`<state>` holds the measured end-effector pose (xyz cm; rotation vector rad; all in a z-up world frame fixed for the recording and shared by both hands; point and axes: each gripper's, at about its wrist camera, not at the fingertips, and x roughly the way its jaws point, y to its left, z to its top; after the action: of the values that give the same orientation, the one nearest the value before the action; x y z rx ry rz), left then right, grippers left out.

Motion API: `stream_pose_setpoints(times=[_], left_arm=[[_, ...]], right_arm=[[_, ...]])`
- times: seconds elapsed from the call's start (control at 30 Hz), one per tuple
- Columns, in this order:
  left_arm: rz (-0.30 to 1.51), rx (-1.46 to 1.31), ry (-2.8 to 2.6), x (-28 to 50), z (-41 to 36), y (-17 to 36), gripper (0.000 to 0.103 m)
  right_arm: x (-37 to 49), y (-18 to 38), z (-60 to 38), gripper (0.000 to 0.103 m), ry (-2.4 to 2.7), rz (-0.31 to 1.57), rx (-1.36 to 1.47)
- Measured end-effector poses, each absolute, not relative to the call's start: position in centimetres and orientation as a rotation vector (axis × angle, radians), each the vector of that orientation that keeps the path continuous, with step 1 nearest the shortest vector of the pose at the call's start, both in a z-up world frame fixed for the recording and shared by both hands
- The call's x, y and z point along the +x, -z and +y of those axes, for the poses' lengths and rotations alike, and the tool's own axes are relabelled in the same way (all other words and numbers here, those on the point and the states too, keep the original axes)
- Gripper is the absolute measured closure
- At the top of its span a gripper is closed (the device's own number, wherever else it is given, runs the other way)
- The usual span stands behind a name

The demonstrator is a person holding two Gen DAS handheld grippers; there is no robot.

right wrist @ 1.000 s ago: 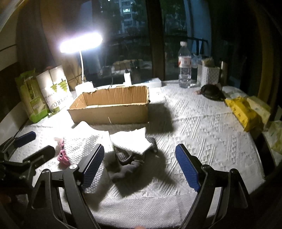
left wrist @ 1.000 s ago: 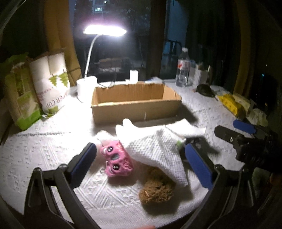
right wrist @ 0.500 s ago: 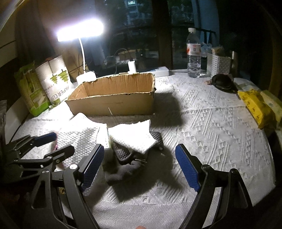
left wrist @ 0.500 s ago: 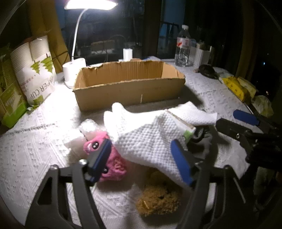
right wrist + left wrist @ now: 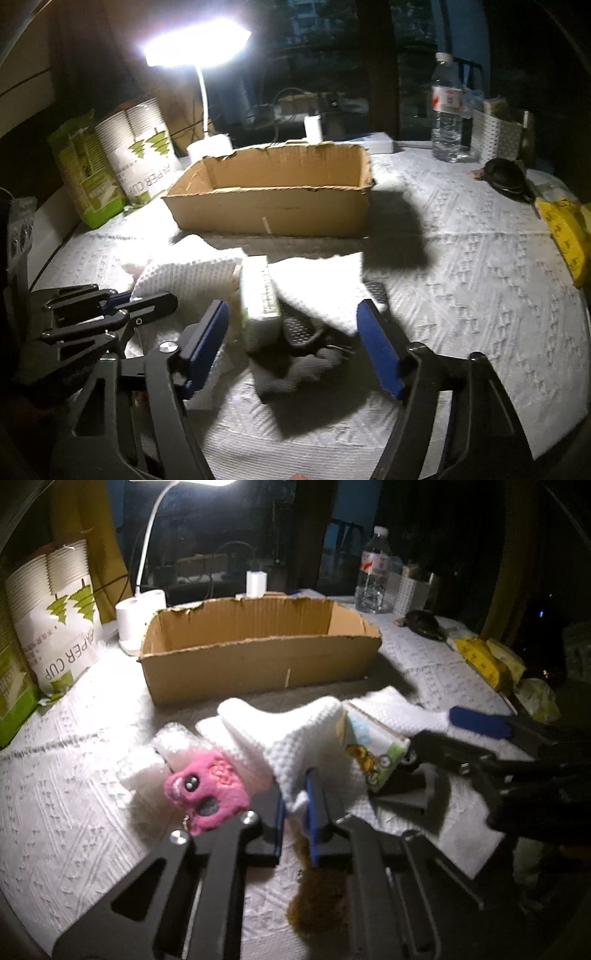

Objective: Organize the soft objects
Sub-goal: 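Grasp the white textured cloth with the left tool while the right tool grasps the tissue pack, then carry the cloth with the left tool while the right tool carries the tissue pack into the box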

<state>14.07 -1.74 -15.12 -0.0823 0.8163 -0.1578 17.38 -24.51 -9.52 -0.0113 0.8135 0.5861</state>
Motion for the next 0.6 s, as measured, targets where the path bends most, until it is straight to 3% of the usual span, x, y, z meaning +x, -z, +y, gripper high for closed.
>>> stream_pose_setpoints(times=[0.5,0.57,0.6], left_arm=[[0.691,-0.164,0.194,12.1,1.5,11.5,0.094],[0.682,-0.167,0.189,12.1,1.9,11.2,0.094],[0.676,-0.167,0.186,12.0,2.1,11.0,0.094]], right_arm=[[18.7,11.2,-21.1,0.056,-0.616,0.87,-0.06],[18.8,11.5,-20.8,0.074,-0.614,0.877,-0.071],[18.8,11.5,-20.8,0.074,-0.617,0.877,-0.071]])
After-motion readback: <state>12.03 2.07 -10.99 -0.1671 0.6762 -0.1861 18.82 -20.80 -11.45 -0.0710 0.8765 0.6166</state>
